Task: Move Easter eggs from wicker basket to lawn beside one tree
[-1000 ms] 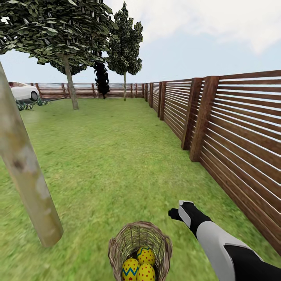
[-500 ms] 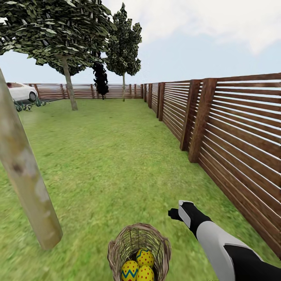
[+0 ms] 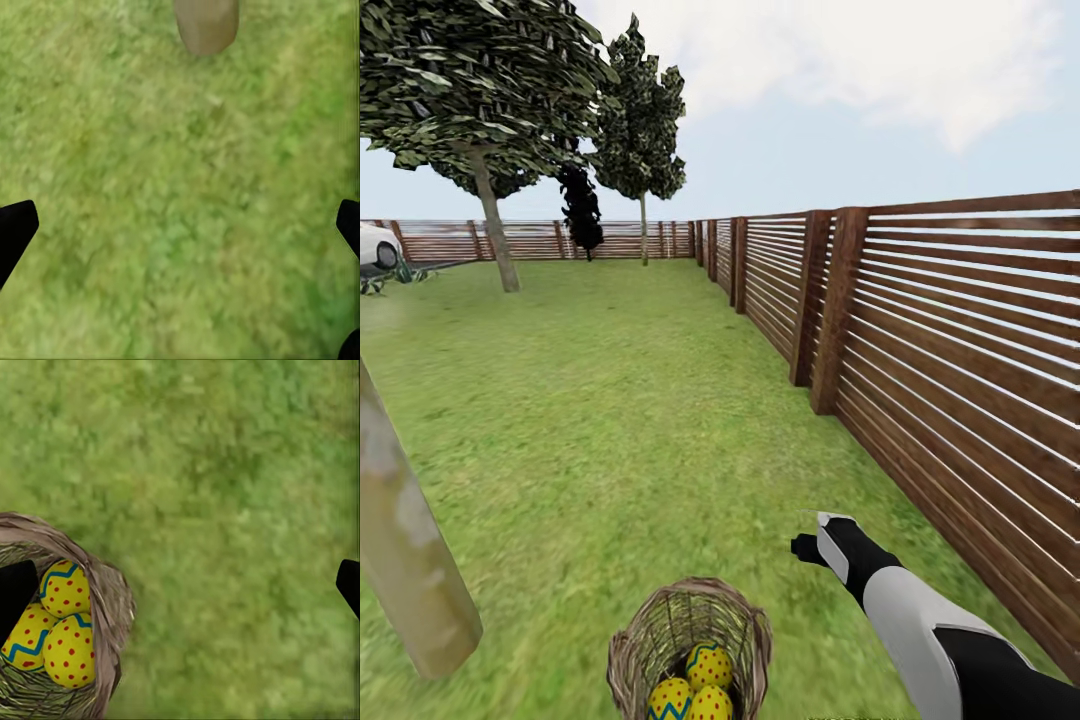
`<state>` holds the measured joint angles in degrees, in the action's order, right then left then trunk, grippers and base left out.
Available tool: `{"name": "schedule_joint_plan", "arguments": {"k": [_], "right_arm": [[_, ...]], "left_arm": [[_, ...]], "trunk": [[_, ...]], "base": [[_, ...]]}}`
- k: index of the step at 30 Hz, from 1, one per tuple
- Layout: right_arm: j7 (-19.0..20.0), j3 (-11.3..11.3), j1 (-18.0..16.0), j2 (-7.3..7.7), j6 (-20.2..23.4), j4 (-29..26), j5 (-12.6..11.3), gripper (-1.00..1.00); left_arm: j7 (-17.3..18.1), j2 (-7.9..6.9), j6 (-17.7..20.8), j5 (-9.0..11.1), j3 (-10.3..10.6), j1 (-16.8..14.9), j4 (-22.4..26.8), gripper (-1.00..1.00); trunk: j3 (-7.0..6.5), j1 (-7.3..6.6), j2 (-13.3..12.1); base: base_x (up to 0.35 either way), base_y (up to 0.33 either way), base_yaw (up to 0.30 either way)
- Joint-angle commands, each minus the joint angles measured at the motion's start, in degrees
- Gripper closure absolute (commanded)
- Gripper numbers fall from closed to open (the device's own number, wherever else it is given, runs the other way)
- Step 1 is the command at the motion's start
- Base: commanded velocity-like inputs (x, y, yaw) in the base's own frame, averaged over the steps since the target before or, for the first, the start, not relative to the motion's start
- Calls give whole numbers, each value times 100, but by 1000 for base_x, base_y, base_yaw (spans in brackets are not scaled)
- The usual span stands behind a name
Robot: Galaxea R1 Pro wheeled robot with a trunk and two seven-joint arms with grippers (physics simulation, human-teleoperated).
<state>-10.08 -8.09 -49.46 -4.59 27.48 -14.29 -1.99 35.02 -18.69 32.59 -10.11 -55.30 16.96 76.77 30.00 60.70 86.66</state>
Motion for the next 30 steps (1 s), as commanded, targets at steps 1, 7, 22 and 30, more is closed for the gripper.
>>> {"name": "schedule_joint_plan", "arguments": {"k": [1, 7, 22, 30], "right_arm": [[-29, -31, -2, -6, 20, -10, -21, -100], [-29, -27, -2, -12, 20, -8, -21, -100], [-29, -32, -2, -9, 20, -7, -21, -100], [-29, -35, -2, -7, 20, -4, -21, -100]], "left_arm": [[48, -1, 10, -52, -7, 0, 7, -100], [48, -1, 6, -52, -7, 0, 3, -100], [42, -1, 1, -55, -7, 0, -82, -100], [54, -1, 4, -53, -7, 0, -93, -100]], "trunk": [[1, 0, 3], [-118, -132, -238], [-404, -461, -839], [-593, -637, -1160]], "base": [[0, 0, -216], [0, 0, -94], [0, 0, -36], [0, 0, -194]]}}
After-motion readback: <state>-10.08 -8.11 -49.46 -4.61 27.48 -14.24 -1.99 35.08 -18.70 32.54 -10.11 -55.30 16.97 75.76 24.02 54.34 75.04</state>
